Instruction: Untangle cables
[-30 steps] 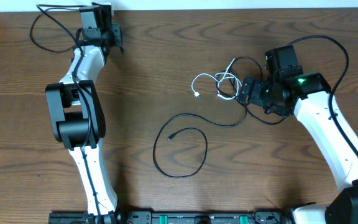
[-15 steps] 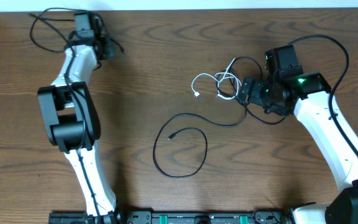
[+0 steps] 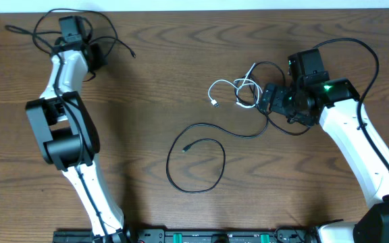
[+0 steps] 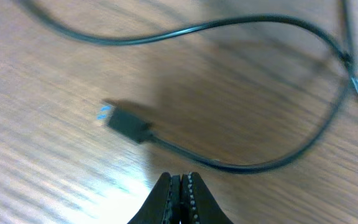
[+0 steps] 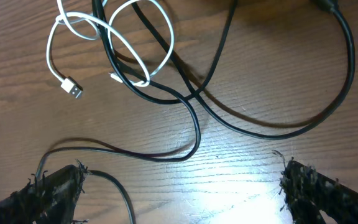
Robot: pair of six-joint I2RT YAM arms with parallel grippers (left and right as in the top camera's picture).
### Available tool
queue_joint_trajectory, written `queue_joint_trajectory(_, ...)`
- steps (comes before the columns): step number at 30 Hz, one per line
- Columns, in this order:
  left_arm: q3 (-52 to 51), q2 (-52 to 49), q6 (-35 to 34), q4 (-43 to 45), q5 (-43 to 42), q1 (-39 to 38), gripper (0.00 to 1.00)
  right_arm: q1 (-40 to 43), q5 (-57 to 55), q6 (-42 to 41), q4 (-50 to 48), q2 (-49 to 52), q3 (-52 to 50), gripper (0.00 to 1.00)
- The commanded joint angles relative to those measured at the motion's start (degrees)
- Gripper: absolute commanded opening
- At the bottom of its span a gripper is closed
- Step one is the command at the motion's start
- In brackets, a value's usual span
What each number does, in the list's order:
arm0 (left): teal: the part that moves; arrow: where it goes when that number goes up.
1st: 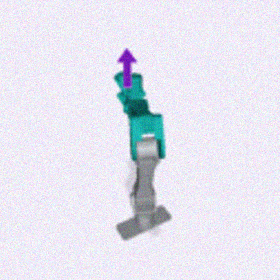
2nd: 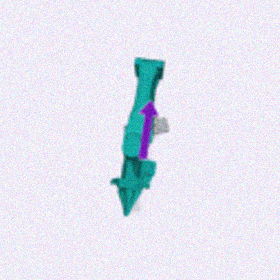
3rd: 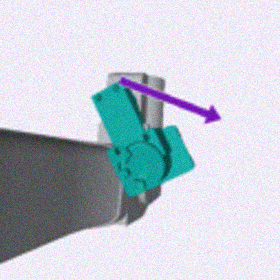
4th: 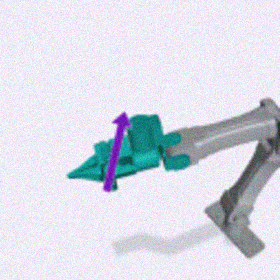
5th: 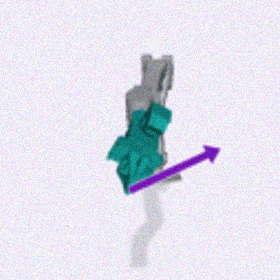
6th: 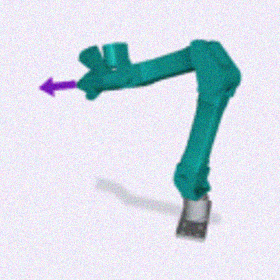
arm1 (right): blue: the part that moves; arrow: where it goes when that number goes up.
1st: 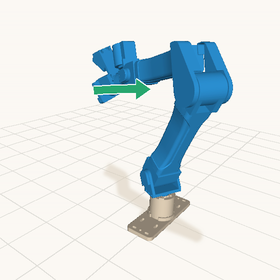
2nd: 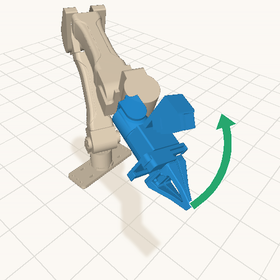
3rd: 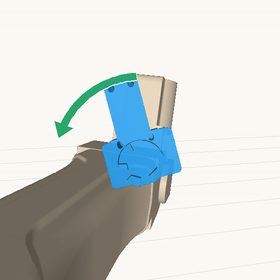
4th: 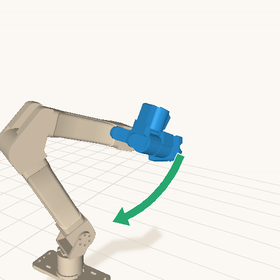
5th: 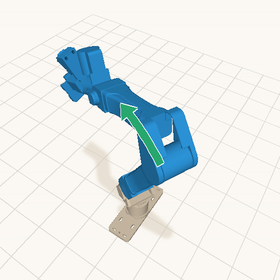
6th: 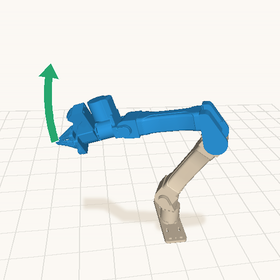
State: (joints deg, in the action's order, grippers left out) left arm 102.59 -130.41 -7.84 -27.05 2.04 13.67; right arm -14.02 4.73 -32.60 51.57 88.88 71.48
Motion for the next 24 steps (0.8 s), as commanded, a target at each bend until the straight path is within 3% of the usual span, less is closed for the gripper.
queue_joint_trajectory(1,-0.26,1.57,-4.55,-0.98,0.55,2.75,0.08,-0.33,-0.11,0.13,-0.02,0.37,-0.15,0.99)
queue_joint_trajectory(12,-0.26,-2.84,-4.55,-0.28,-4.68,3.61,0.08,-0.33,-0.07,0.11,-0.92,0.37,-0.15,0.99)
queue_joint_trajectory(24,-0.26,-5.68,-6.4,3.17,-4.63,3.61,0.08,-0.33,-0.09,0.13,-1.18,0.37,-0.15,0.99)
